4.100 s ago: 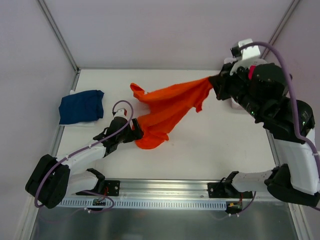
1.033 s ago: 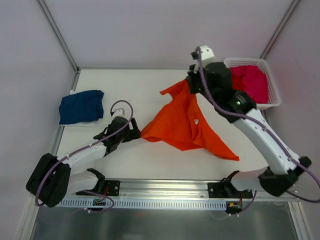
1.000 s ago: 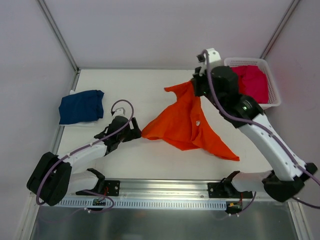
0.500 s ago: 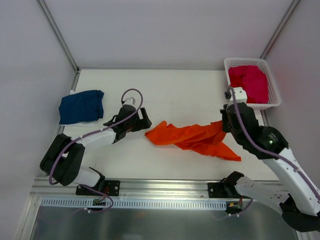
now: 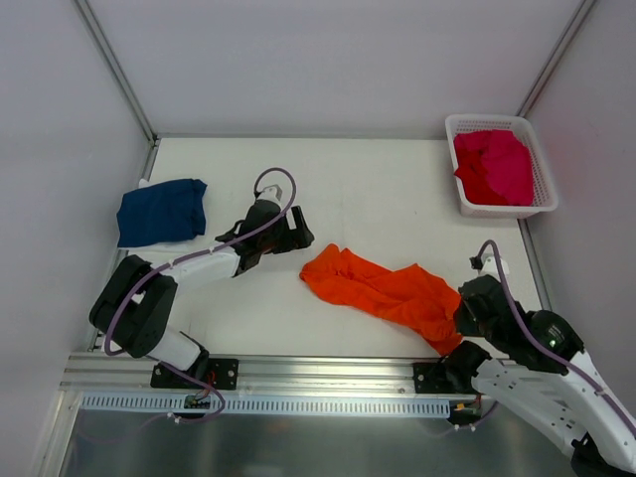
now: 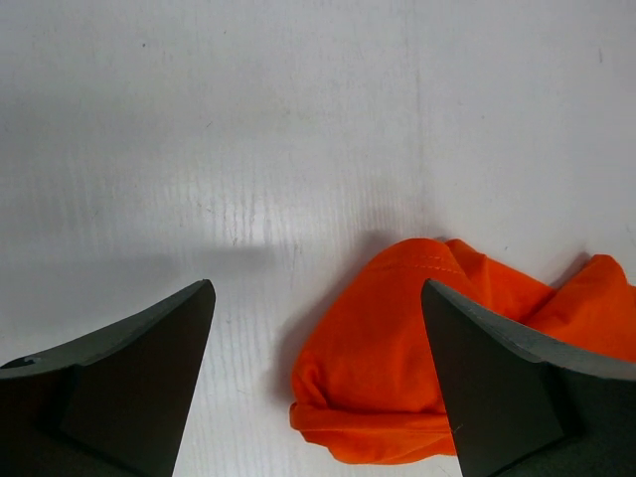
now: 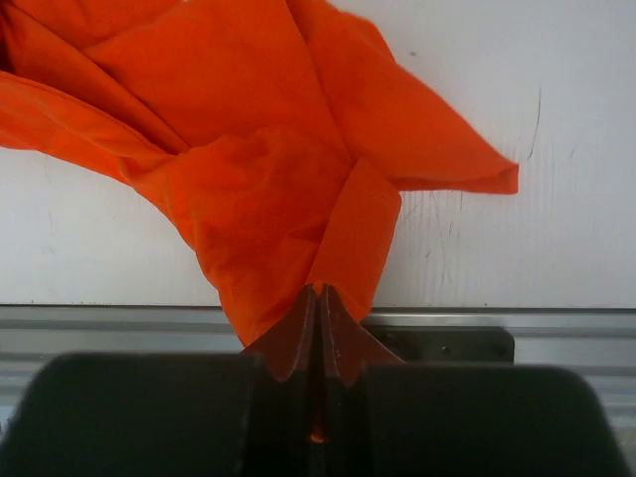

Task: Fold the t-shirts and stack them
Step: Flatten the tshirt out

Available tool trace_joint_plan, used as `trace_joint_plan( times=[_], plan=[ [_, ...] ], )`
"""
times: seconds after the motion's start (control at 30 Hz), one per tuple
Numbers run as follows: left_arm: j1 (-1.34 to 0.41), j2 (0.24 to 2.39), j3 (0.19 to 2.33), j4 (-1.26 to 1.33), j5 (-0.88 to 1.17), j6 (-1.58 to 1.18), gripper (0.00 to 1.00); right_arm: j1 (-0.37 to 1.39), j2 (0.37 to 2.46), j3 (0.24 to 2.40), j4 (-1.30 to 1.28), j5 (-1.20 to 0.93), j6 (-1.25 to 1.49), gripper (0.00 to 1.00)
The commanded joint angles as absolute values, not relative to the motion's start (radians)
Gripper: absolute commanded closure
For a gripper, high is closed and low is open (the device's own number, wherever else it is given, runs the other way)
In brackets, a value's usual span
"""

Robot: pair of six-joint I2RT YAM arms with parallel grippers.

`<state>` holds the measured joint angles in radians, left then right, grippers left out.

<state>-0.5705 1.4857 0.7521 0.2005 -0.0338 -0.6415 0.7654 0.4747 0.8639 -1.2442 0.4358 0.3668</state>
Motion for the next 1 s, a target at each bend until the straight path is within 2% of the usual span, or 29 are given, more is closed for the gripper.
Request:
trace_joint_plan(
  times=[0.0,0.1,0.23,0.37,0.4,0.63,0.83,0.97],
  plan=[
    [-0.58,1.494,0.807,0.212,-0.028,-0.634,0.14,0.772,0.376,0.819,-1.333,0.383,0.491,1.0],
    [-0.583,1.515,0.836,0.213,-0.011,-0.643,0.14,0.773,0.359,0.841,-1.347,0.416,0.492,1.0],
    [-0.614,1.568,0.914,0.218,0.034,-0.637,0.14,0.772,0.444,0.934,-1.255,0.454,0.388,0.99],
    [-0.658,1.58,0.936,0.219,0.017,-0.63,0.14,0.773,0.625,1.245,-1.16,0.596,0.2,1.0],
    [-0.66,1.577,0.934,0.215,0.012,-0.634,0.14,0.772,0.665,1.387,-1.14,0.606,0.158,0.99],
    [-0.66,1.519,0.874,0.195,-0.028,-0.62,0.15,0.767,0.974,1.779,-0.87,0.712,-0.187,0.99],
    [-0.66,1.441,0.819,0.189,0.009,-0.663,0.14,0.703,1.181,2.0,-0.812,0.695,-0.334,0.99],
    [-0.719,1.395,0.775,0.218,0.095,-0.754,0.15,0.623,1.25,2.031,-0.764,0.66,-0.38,0.99]
  ],
)
